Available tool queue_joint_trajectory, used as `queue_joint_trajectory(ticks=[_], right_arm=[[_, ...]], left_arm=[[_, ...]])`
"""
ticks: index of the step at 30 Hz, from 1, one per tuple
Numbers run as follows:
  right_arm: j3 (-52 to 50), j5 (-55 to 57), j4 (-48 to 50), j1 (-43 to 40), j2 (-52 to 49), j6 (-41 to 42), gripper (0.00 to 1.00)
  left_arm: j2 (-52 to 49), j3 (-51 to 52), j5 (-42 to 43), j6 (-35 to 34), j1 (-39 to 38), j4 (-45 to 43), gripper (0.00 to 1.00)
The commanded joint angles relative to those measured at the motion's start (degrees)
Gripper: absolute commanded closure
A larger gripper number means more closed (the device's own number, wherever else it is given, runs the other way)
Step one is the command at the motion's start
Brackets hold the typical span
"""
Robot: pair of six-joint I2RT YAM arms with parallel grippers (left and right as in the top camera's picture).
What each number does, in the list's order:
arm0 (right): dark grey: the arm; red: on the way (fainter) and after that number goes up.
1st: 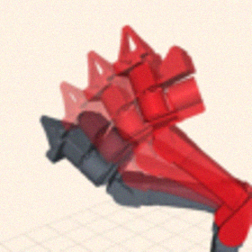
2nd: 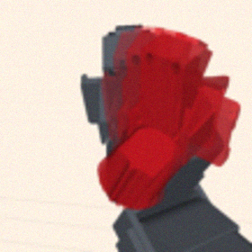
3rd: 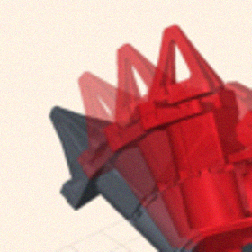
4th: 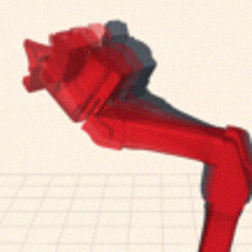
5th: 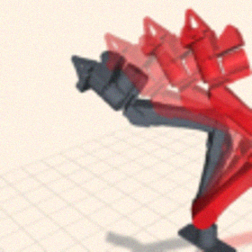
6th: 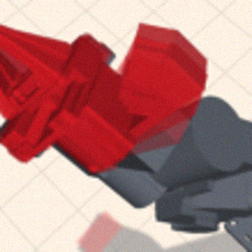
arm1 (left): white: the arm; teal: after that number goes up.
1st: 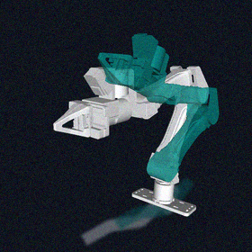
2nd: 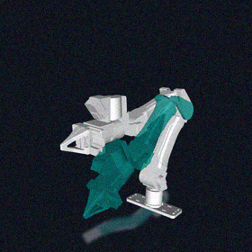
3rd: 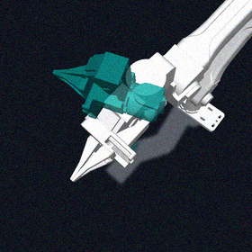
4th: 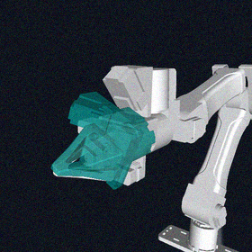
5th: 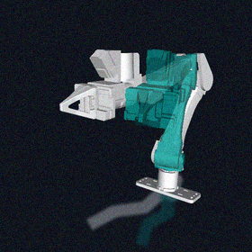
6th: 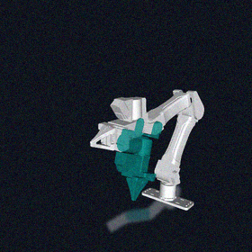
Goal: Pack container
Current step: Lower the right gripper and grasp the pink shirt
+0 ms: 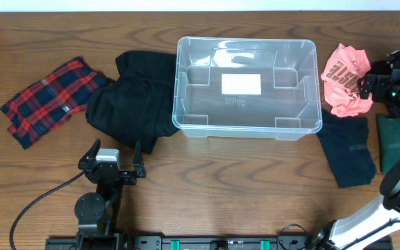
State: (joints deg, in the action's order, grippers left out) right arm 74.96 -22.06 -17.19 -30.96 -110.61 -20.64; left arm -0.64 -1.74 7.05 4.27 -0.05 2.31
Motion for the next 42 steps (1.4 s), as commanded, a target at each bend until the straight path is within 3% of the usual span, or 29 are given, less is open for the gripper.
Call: queue_joint_trajectory(ticks=[1, 8, 13, 18, 42], right_arm=[[1.0, -0.7, 1.8, -0.4, -1.9, -0.6, 0.01], [1.0, -1.5, 4.8, 0.7, -5.4, 1.5, 0.01], [1.0, -2.0, 8.1, 1.8, -7.3, 13.8, 0.01], [1.0, -2.0, 8.6, 3.0, -7.4, 20.5, 0.01], [1.0, 5.6, 4.5, 5.3, -11.3, 21.0, 0.02]], left_arm=[[0.0, 1.5, 0.0, -0.5, 0.2, 1.0, 0.02], [0.0, 1.5, -0.1, -0.5, 0.2, 1.0, 0.02], [0.0, 1.5, -0.1, -0.5, 0.2, 1.0, 0.02], [0.0, 1.5, 0.0, -0.5, 0.2, 1.0, 0.02], [0.0, 1.5, -0.1, -0.5, 0.2, 1.0, 0.02]])
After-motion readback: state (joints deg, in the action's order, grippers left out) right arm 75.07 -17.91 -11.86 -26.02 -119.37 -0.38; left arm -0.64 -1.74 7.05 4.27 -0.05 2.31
